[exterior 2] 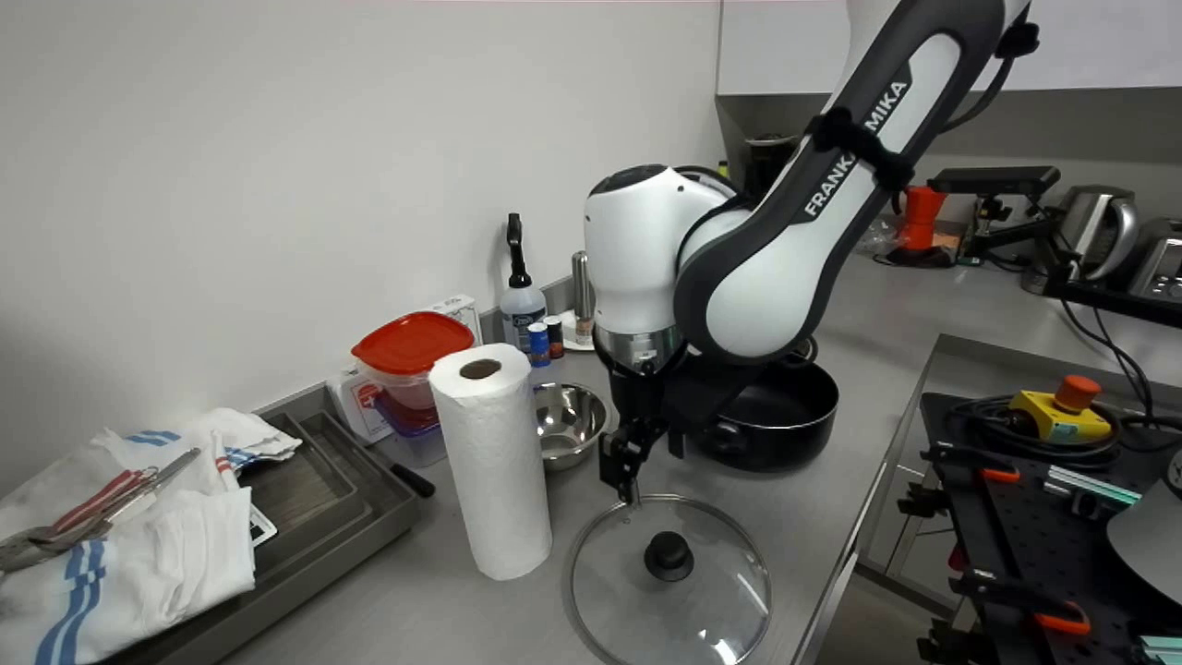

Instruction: Put the lid on the pot

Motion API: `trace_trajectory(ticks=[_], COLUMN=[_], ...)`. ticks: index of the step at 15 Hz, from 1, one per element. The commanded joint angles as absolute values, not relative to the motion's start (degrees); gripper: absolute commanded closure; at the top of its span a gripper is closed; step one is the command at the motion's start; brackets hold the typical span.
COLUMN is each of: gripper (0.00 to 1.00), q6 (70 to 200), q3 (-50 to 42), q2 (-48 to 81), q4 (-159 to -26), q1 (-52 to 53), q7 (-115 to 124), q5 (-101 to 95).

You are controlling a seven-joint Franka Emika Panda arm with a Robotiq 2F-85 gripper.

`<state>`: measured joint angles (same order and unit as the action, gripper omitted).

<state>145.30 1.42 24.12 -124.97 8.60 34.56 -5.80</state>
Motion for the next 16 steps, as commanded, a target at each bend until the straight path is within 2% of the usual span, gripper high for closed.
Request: trace_trajectory(ticks=[1, 16], gripper=[0.00, 0.00], q6=[146.38, 146.71], q3=[-0.47, 2.07], q2=[29.26, 34.01], q4=[-121.68, -121.64], q1=[11.01, 9.63], q7=[34.71, 26.35], q5=[-5.01, 4.05])
